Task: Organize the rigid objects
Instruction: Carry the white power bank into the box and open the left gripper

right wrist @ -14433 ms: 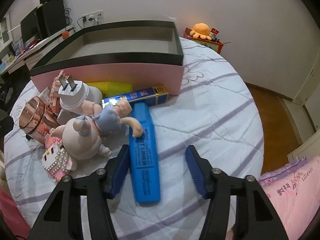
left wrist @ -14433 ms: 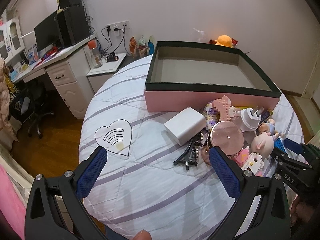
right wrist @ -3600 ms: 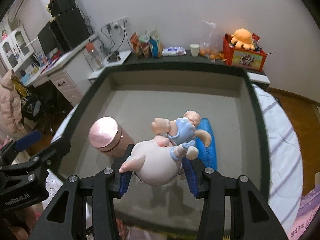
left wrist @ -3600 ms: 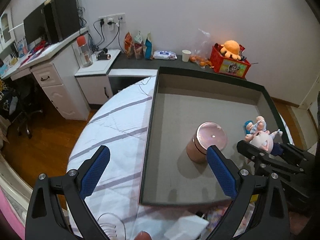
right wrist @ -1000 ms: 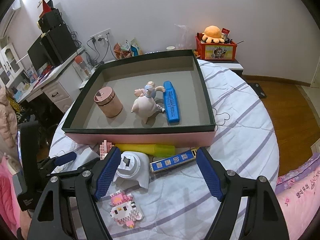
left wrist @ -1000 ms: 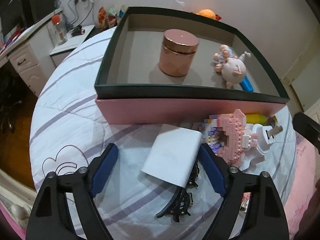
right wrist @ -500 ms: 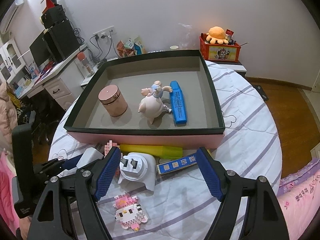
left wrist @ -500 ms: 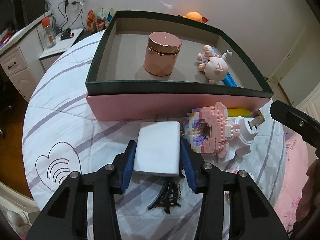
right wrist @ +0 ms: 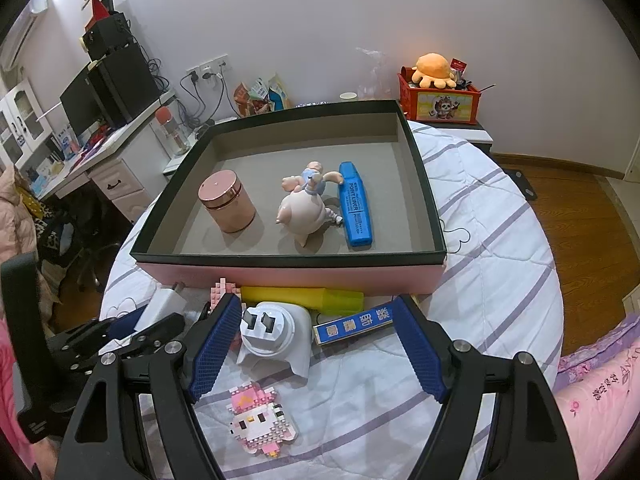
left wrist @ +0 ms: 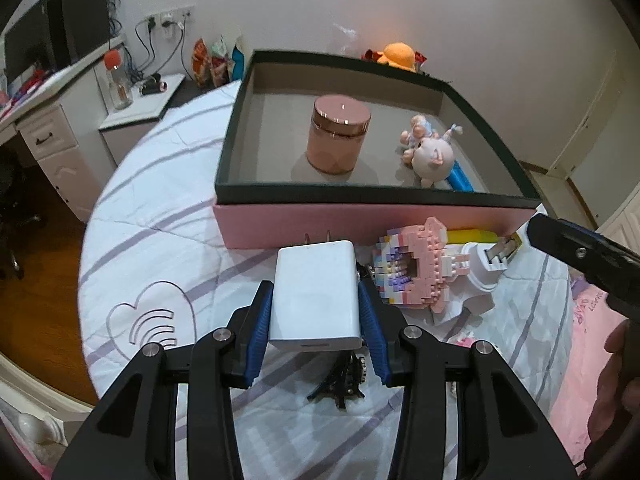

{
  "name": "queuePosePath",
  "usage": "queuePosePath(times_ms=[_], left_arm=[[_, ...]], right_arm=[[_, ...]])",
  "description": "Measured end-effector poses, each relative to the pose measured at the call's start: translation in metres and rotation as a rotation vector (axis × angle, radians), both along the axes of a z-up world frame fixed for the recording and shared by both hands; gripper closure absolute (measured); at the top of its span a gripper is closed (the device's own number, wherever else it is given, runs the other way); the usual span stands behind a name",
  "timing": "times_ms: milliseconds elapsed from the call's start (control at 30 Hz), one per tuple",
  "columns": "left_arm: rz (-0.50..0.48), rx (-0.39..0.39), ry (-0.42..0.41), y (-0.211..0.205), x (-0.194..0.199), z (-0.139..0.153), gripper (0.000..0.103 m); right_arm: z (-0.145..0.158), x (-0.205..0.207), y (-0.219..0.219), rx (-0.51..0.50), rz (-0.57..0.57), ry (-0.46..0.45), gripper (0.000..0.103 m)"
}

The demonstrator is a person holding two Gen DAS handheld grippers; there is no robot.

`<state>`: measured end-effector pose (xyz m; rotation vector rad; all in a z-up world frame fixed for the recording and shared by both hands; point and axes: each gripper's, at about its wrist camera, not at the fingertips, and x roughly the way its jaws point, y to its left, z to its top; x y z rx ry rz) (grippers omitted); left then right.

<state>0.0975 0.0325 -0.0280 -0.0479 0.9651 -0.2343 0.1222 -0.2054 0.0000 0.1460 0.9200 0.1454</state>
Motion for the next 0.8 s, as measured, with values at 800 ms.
queuePosePath(times_ms=[800], left_arm=[[0.038, 0.024, -0.097, -0.012, 0.075, 0.054, 0.06]], right_arm=[[0.028, 0.052, 0.008, 0.01, 0.039, -0.07, 0.024]])
